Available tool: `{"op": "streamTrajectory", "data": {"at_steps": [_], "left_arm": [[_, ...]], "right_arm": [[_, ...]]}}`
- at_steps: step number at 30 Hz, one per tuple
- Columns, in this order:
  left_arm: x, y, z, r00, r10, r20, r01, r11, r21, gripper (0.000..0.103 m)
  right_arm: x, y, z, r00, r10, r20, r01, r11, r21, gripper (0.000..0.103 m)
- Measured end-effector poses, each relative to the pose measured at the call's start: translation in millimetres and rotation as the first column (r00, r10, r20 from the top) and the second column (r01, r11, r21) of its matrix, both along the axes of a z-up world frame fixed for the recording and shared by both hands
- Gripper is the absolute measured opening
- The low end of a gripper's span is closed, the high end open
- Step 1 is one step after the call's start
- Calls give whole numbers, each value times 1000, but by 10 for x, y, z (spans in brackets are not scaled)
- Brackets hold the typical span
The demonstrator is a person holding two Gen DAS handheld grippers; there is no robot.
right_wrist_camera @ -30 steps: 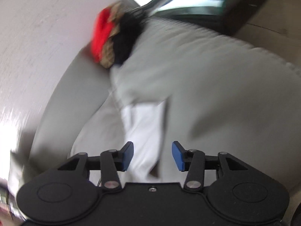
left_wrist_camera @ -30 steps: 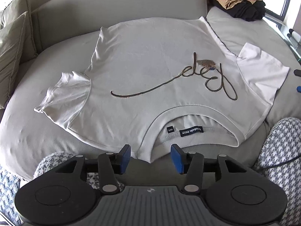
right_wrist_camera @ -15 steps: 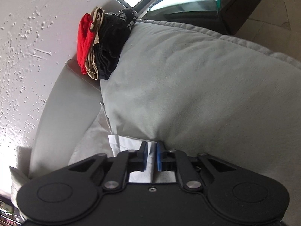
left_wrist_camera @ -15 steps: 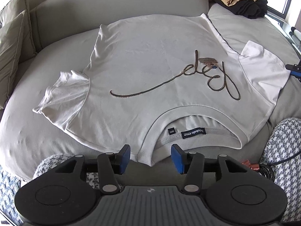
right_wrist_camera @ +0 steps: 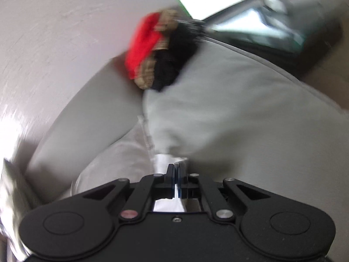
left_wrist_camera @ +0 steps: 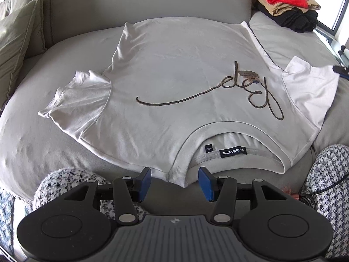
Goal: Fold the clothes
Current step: 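Grasp the sleeve edge with the right tool and fold it onto the shirt body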
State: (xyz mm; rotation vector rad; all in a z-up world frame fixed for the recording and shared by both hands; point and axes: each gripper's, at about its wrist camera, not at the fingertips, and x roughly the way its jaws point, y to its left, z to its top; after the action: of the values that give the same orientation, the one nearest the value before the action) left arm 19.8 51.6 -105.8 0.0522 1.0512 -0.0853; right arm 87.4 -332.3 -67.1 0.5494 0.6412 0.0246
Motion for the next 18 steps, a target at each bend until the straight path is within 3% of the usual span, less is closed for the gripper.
{"op": "streamTrajectory", "data": {"at_steps": [2, 5, 9, 10, 12, 14, 17, 18], "left_arm": [[-1, 31, -6, 1000, 8, 1, -8, 1000, -12, 49], [2, 72, -11, 1000, 17, 4, -17, 1000, -25, 49], [-2, 116, -29, 1000, 26, 2, -26, 999, -27, 49], [-5, 128, -35, 1000, 28, 0, -28, 999, -28, 49], [-11, 150, -47, 1000, 31, -4, -31, 999, -30, 49], [-13, 170, -58, 999, 34, -5, -35, 999, -31, 49], [6, 181, -83, 999, 39, -10, -39, 999, -36, 49], [18, 179, -91, 999, 40, -13, -40, 998, -38, 49]], "right_arm": [[-89, 359, 109, 993, 117, 22, -114, 987, -116, 2], [-237, 861, 19, 958, 287, -13, -279, 917, -286, 2], [-434, 1527, -123, 868, 484, -107, -471, 738, -483, 3], [-455, 1632, -200, 839, 522, -156, -522, 689, -503, 4], [-487, 1722, -309, 796, 560, -229, -588, 626, -512, 8], [-444, 1532, -242, 833, 516, -200, -547, 712, -440, 23], [-368, 1206, -117, 892, 426, -152, -453, 838, -305, 28], [-305, 1013, -100, 926, 350, -140, -373, 905, -206, 29]]}}
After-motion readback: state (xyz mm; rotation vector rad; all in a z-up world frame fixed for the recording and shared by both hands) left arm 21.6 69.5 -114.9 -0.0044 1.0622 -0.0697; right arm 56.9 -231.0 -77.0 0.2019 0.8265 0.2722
